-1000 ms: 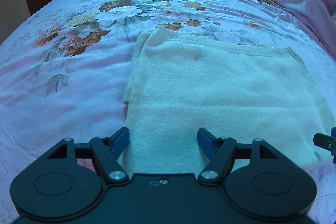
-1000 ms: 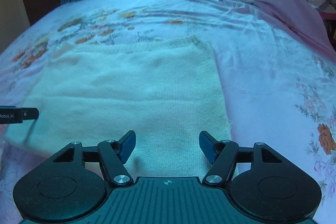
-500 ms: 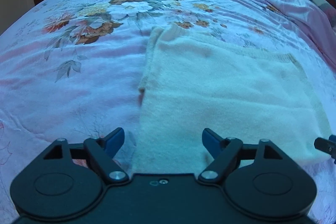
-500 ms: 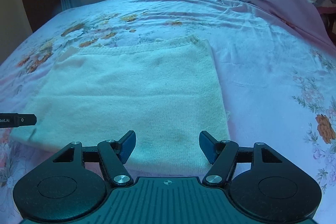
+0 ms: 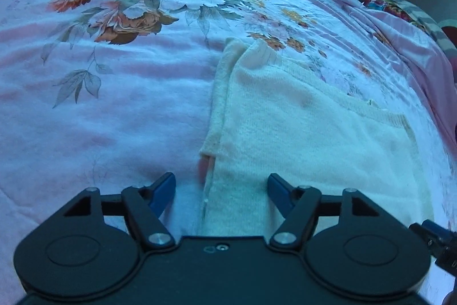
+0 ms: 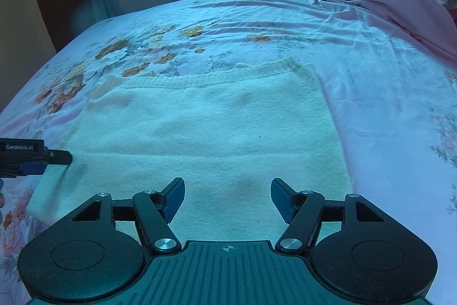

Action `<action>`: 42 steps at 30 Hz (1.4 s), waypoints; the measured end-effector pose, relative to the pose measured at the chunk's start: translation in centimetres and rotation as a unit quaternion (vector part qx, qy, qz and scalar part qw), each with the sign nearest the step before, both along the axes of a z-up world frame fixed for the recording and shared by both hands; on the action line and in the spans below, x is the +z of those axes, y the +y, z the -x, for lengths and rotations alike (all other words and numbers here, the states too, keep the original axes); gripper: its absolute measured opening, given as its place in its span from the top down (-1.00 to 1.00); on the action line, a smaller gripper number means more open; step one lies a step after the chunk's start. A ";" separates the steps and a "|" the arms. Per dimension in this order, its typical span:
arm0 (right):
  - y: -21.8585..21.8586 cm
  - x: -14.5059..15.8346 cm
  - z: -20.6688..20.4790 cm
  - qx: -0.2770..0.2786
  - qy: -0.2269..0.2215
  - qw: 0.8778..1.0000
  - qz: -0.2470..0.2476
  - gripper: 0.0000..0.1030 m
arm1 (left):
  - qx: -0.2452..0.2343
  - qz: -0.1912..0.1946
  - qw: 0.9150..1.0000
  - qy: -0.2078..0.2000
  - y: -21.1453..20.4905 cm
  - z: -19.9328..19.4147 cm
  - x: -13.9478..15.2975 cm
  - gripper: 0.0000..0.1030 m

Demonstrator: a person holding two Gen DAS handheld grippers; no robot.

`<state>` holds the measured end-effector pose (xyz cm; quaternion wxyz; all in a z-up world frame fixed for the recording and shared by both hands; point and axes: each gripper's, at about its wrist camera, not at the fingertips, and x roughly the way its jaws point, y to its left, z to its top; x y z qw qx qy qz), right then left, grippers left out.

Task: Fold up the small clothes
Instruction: 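Smooth the folded sweater edges with both open grippers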

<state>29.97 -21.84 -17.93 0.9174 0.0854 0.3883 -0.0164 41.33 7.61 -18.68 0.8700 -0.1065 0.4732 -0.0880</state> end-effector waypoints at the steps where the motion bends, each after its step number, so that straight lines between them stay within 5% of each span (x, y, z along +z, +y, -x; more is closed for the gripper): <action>1: 0.1 -0.1 -0.1 0.001 0.001 1.000 -0.002 -0.29 | -0.002 0.005 1.000 0.000 0.0 -0.2 -0.1 -0.32; 16: 0.3 -0.5 -1.9 0.003 -0.002 1.000 0.003 -0.29 | -0.023 0.039 0.999 -0.005 -1.7 -2.0 -0.7 0.50; 23: 0.8 -0.7 -3.9 0.006 -0.002 1.000 0.007 -0.29 | -0.027 0.037 0.999 -0.001 -1.7 -2.4 -1.2 0.43; 30: 1.5 -0.9 -5.0 0.010 -0.001 1.000 0.001 -0.29 | -0.036 0.061 0.997 0.010 -1.8 -2.7 -1.6 -0.02; 34: 1.3 -0.8 -4.7 0.012 -0.002 1.000 -0.002 -0.29 | -0.056 0.041 0.998 0.006 -2.3 -2.7 -1.6 -0.02; 39: 0.8 -0.9 -4.4 0.005 0.000 1.000 -0.006 -0.29 | -0.025 0.100 0.995 0.005 -0.8 -2.5 -2.0 -0.09; 42: 0.7 -0.9 -4.3 0.004 -0.001 1.000 -0.001 -0.29 | -0.032 0.087 0.996 0.002 -1.2 -2.5 -1.9 -0.08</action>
